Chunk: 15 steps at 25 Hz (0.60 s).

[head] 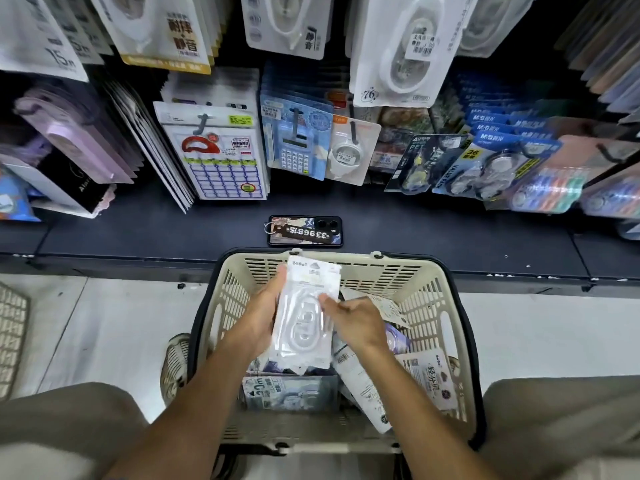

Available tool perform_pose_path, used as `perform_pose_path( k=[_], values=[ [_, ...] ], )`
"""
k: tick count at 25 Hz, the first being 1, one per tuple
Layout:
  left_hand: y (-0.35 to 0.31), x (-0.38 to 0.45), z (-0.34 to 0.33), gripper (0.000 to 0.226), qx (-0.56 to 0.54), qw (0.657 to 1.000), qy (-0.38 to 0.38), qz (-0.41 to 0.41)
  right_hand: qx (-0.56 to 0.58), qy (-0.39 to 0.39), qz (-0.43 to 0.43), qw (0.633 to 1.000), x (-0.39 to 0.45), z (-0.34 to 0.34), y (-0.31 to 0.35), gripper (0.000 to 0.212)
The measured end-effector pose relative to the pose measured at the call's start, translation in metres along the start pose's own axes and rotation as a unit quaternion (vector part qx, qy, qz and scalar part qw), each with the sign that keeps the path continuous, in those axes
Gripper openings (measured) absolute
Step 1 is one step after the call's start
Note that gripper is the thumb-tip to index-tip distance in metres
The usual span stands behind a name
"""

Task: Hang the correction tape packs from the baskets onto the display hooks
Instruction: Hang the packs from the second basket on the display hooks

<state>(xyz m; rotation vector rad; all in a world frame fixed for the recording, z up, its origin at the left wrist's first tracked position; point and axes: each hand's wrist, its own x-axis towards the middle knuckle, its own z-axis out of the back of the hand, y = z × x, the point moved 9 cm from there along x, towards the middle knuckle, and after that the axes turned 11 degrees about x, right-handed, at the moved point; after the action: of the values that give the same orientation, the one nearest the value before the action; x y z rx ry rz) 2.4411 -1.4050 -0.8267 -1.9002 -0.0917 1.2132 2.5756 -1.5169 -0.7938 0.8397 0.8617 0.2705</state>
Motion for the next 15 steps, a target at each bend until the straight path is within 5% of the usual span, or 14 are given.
perform_pose_path(
  k=[2,3,6,9,12,15],
  values=[
    [0.004,-0.004,-0.005,0.061,0.033,0.999,0.015,-0.020,-0.089,-0.060,0.094,0.990,0.001,-0.007,0.010,0.052],
    [0.006,-0.005,-0.004,0.059,0.041,0.999,0.003,-0.033,-0.030,-0.043,0.091,0.994,0.004,-0.012,0.005,0.041],
    [0.022,-0.005,0.002,0.057,0.043,0.999,-0.022,-0.013,0.211,0.011,-0.036,0.977,0.009,-0.043,-0.026,0.022],
    [0.048,-0.007,0.020,0.064,0.079,0.995,-0.036,0.047,0.193,-0.034,-0.064,0.979,0.011,-0.057,-0.042,0.020],
    [0.059,-0.008,0.051,0.051,0.115,0.987,-0.097,0.056,0.055,-0.092,-0.117,0.987,0.026,-0.043,-0.072,0.027],
    [0.054,-0.009,0.062,0.050,0.133,0.984,-0.120,0.028,0.114,-0.046,-0.185,0.975,0.032,-0.055,-0.098,0.029]
  ],
)
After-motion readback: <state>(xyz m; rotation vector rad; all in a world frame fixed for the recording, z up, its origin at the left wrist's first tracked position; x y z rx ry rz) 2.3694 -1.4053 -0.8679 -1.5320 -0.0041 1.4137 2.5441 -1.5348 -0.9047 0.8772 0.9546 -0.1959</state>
